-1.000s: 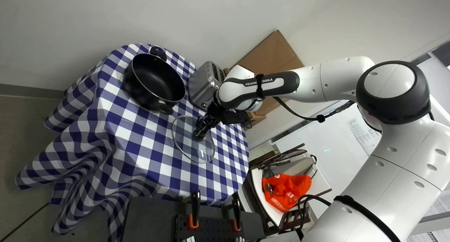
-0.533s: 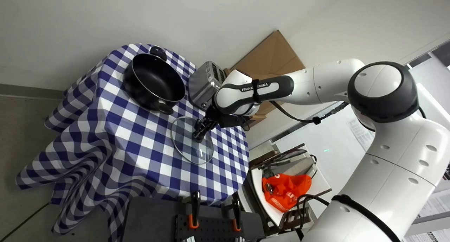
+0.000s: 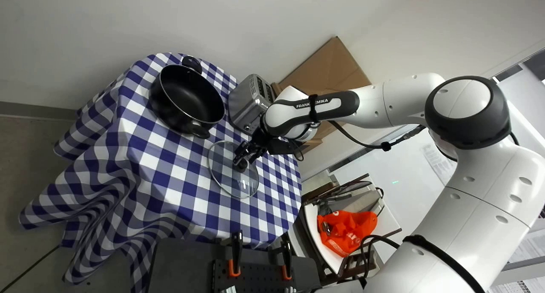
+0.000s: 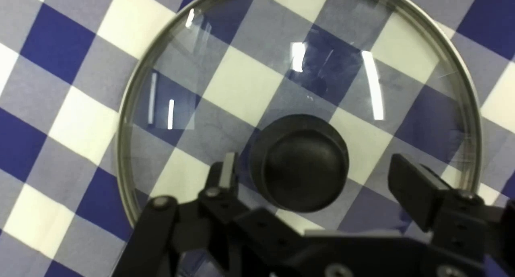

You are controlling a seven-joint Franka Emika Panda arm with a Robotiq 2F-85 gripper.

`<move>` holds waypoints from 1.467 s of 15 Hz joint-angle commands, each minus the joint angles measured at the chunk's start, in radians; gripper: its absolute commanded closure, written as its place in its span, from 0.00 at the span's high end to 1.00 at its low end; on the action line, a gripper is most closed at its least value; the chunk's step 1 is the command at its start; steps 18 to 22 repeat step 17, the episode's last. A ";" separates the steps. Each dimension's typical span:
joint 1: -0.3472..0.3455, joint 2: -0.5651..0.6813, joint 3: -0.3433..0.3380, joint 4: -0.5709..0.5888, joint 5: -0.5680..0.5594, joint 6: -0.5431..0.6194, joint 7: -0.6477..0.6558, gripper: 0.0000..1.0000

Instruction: Move the lid to the left.

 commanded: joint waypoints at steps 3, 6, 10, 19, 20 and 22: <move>-0.115 -0.216 0.078 -0.109 0.231 -0.074 -0.086 1.00; -0.122 -0.330 0.055 -0.181 0.283 -0.037 -0.061 1.00; -0.096 -0.462 0.033 -0.300 0.305 0.067 0.013 1.00; -0.074 -0.505 0.019 -0.337 0.287 0.095 0.093 1.00; -0.074 -0.505 0.019 -0.337 0.287 0.095 0.093 1.00; -0.074 -0.505 0.019 -0.337 0.287 0.095 0.093 1.00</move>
